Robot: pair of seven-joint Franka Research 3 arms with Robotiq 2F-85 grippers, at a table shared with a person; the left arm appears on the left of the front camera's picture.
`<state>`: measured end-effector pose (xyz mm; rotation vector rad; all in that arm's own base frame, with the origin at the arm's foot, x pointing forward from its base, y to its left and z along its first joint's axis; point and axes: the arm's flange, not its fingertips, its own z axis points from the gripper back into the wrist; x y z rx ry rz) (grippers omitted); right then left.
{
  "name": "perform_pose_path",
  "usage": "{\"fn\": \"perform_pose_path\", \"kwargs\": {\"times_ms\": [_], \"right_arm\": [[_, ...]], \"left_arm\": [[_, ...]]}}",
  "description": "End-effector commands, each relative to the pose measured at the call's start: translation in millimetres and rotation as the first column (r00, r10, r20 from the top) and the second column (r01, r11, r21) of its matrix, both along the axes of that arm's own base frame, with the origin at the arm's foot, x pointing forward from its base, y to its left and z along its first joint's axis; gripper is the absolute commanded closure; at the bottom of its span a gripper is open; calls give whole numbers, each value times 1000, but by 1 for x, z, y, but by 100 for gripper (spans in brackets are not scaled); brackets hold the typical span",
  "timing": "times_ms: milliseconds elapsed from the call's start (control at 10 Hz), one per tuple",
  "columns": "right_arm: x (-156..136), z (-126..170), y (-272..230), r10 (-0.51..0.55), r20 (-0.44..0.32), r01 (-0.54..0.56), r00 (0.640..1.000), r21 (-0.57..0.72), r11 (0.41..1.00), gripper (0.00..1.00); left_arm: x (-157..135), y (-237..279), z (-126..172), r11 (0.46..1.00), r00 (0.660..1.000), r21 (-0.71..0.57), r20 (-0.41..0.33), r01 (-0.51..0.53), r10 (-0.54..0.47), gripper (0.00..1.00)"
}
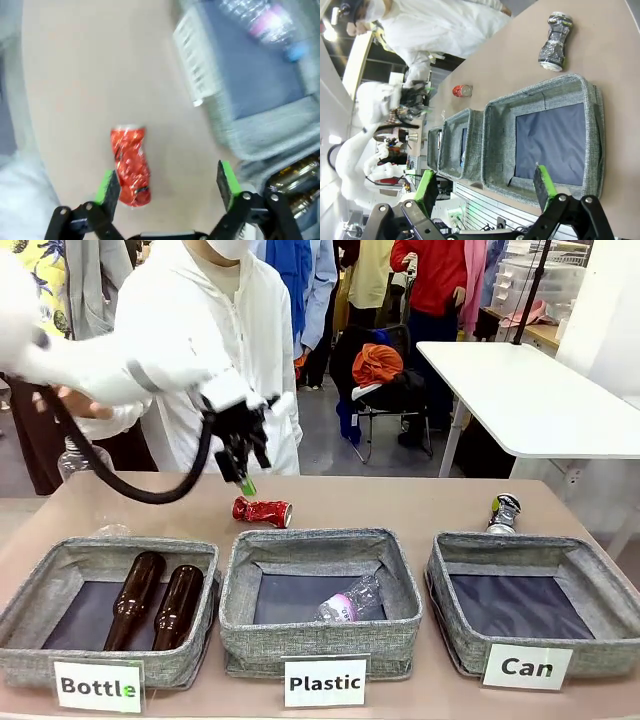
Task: Sort the can waste into the basket.
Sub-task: Pick up the can waste from the table and place it in the right Fabric basket.
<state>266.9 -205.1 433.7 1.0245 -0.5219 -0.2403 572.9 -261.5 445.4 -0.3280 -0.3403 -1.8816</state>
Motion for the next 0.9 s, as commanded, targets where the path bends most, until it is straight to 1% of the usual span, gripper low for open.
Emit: {"fn": "perform_pose_path", "kwargs": {"times_ms": [0, 100, 200, 300, 400, 500, 600, 700, 800], "right_arm": [[2, 1, -2, 2, 36, -3, 999, 7, 1000, 0], [2, 1, -2, 2, 36, -3, 999, 7, 1000, 0], [2, 1, -2, 2, 36, -3, 999, 7, 1000, 0], [2, 1, -2, 2, 36, -3, 999, 7, 1000, 0], [2, 1, -2, 2, 36, -3, 999, 7, 1000, 0], [2, 1, -2, 2, 36, -3, 999, 7, 1000, 0], [2, 1, -2, 2, 36, -3, 999, 7, 1000, 0], [2, 1, -2, 2, 36, -3, 999, 7, 1000, 0], [2, 1, -2, 2, 36, -3, 999, 7, 1000, 0]], "left_arm": [[-144, 42, 102, 950, 951, -83, 96, 302, -294, 0], [-193, 45, 121, 908, 906, -62, 130, 413, -403, 0], [-230, 49, 124, 877, 873, -55, 143, 478, -467, 0], [-254, 55, 120, 856, 853, -64, 152, 513, -500, 0], [-277, 66, 117, 860, 851, -65, 193, 507, -488, 0], [-299, 81, 121, 894, 875, -85, 263, 439, -405, 0], [-312, 110, 143, 939, 920, -134, 286, 315, -268, 0], [-317, 145, 162, 965, 958, -152, 230, 212, -175, 0], [-321, 180, 177, 974, 983, -193, 159, 120, -90, 0]]}}
